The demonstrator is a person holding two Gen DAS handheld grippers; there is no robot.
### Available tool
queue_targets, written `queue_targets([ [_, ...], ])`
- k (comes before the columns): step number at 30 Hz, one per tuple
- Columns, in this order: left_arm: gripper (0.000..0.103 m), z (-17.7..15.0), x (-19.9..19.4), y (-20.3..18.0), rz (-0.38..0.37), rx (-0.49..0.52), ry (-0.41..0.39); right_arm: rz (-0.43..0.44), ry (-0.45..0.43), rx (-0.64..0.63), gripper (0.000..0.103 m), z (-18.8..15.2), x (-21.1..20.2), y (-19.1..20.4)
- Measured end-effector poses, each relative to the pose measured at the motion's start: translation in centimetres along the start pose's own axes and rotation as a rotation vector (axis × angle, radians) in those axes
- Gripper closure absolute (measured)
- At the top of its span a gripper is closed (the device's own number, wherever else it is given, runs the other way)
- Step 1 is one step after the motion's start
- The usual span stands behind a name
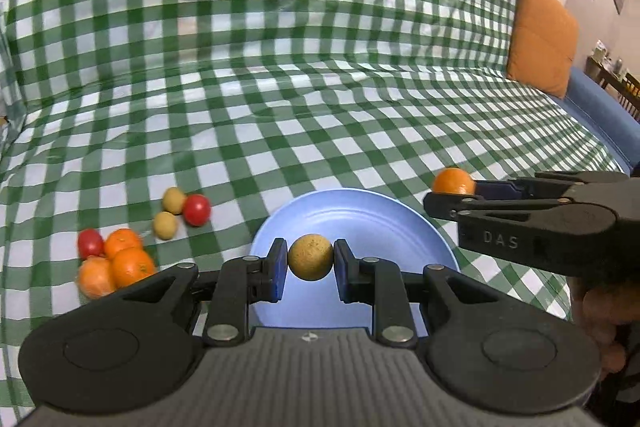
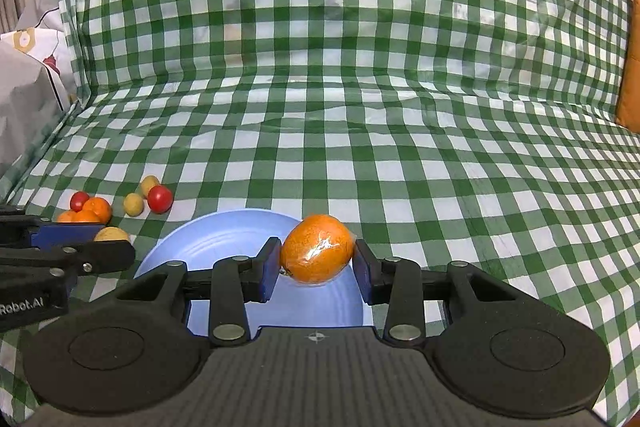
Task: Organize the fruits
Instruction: 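Carry both fruits over the blue plate and open both tools to drop them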
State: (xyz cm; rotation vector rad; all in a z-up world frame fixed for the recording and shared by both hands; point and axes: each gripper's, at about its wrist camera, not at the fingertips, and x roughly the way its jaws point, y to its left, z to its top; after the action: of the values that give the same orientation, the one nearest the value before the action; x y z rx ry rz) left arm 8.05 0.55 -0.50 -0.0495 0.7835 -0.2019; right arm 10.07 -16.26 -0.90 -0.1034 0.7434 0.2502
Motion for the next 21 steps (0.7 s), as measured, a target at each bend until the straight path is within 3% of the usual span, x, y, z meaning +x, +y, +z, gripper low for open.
queue_targets([
  [21,0.076,-0.6,0.8,-1.5,-0.044,0.066,0.003,0.002,0.026,-0.02,0.063,0.1,0.7,0.6],
])
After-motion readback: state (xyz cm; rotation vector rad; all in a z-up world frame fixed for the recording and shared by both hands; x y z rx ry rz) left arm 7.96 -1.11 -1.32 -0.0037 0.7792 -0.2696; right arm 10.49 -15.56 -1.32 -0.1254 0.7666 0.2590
